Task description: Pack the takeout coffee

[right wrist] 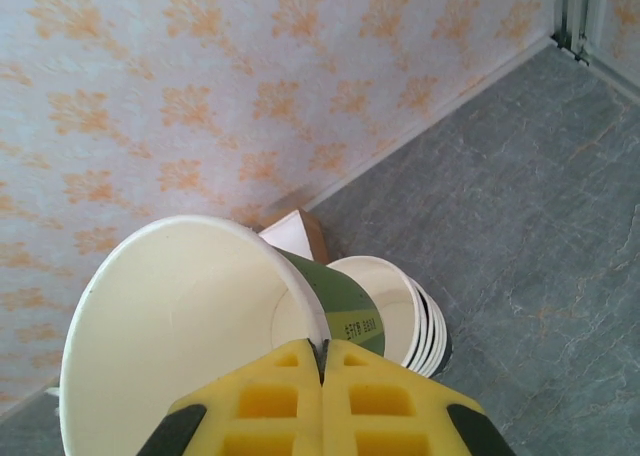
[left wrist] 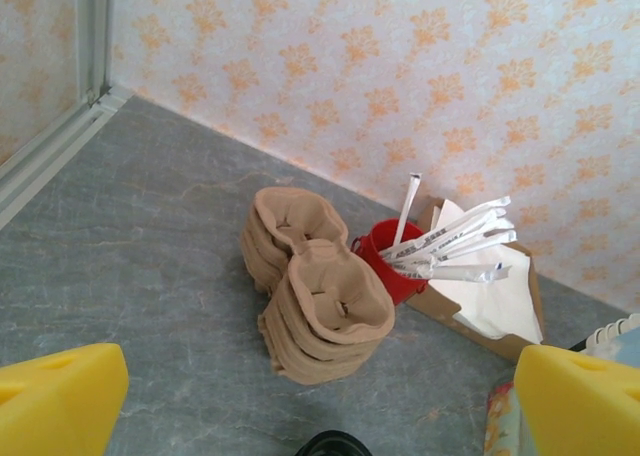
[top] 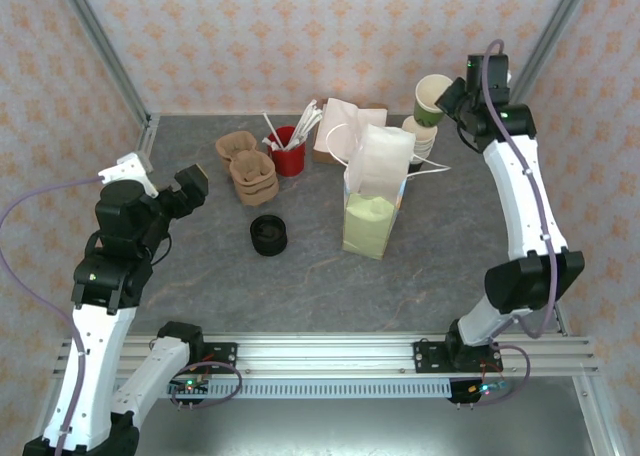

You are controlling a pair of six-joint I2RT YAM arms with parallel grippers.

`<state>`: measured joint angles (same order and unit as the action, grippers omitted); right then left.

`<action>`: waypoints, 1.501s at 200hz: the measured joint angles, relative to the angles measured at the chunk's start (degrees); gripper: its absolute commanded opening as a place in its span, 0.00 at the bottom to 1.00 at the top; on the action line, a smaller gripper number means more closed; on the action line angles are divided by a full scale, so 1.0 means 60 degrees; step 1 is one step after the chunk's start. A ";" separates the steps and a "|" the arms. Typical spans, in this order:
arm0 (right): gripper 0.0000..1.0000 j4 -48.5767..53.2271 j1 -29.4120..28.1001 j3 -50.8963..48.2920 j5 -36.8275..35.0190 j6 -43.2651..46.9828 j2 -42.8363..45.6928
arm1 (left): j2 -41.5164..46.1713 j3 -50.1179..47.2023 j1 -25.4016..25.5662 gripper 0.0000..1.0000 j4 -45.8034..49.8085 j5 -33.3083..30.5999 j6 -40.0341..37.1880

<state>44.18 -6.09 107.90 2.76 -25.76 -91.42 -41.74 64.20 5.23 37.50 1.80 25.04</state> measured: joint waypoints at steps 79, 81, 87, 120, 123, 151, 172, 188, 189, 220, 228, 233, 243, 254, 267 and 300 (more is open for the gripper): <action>0.00 0.0863 -0.0025 -0.1483 -0.1555 0.0379 0.4025 | -0.0004 0.0226 -0.0004 1.00 0.0477 0.0433 0.0095; 0.00 0.0889 -0.0025 -0.1570 -0.1585 0.0386 0.4120 | -0.0004 0.0226 -0.0004 1.00 0.0484 0.0437 0.0109; 0.00 0.1020 -0.0025 -0.1916 -0.1734 0.0412 0.4546 | -0.0007 0.0222 -0.0004 1.00 0.0514 0.0452 0.0164; 0.00 0.2113 -0.0025 -0.3847 -0.1898 0.0521 0.6663 | -0.0171 -0.0240 0.0000 0.98 0.0561 0.0790 0.0659; 0.00 0.2229 -0.0025 -0.3985 -0.1883 0.0528 0.6801 | -0.0197 -0.0331 0.0000 0.98 0.0561 0.0841 0.0692; 0.00 0.3293 -0.0025 -0.5319 -0.1319 0.0554 0.7949 | -0.0765 -0.1304 0.0055 0.98 0.0565 0.1264 0.1082; 0.00 0.3716 -0.0025 -0.6601 -0.0455 0.0554 0.8663 | -0.1180 -0.1985 0.0273 0.98 0.0517 0.1468 0.1264; 0.00 0.3854 -0.0025 -0.7632 0.0339 0.0539 0.9049 | -0.1279 -0.2390 0.0452 0.98 0.0412 0.1603 0.1370; 0.00 0.3850 -0.0025 -0.7719 0.0423 0.0539 0.9074 | -0.1279 -0.2404 0.0455 0.98 0.0404 0.1606 0.1373; 0.00 0.3705 -0.0109 -0.9347 0.1847 0.0295 0.9836 | -0.1683 -0.2820 0.0994 0.98 -0.0219 0.1668 0.1512; 0.00 0.3683 -0.0109 -0.9621 0.2127 0.0244 1.0098 | -0.1847 -0.2871 0.1162 0.98 -0.0368 0.1661 0.1541; 0.00 0.3621 -0.0109 -0.9799 0.2313 0.0215 1.0298 | -0.1967 -0.2900 0.1271 0.98 -0.0448 0.1654 0.1559; 0.00 0.3461 -0.0109 -1.0127 0.2670 0.0149 1.0681 | -0.2197 -0.2907 0.1457 0.98 -0.0554 0.1632 0.1581; 0.00 0.3326 -0.0109 -1.0429 0.3053 0.0051 1.1001 | -0.2463 -0.2907 0.1603 0.97 -0.0667 0.1625 0.1585; 0.00 0.3133 -0.0109 -1.0724 0.3424 -0.0055 1.1296 | -0.2750 -0.2907 0.1698 0.96 -0.0761 0.1603 0.1585; 0.00 0.2572 -0.0168 -1.1366 0.4091 -0.0306 1.1766 | -0.3442 -0.2834 0.1698 0.93 -0.0798 0.1585 0.1566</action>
<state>59.61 -7.09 39.70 27.31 -27.59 -20.82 -62.39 47.20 15.42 32.71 11.31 34.44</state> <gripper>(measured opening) 0.040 0.946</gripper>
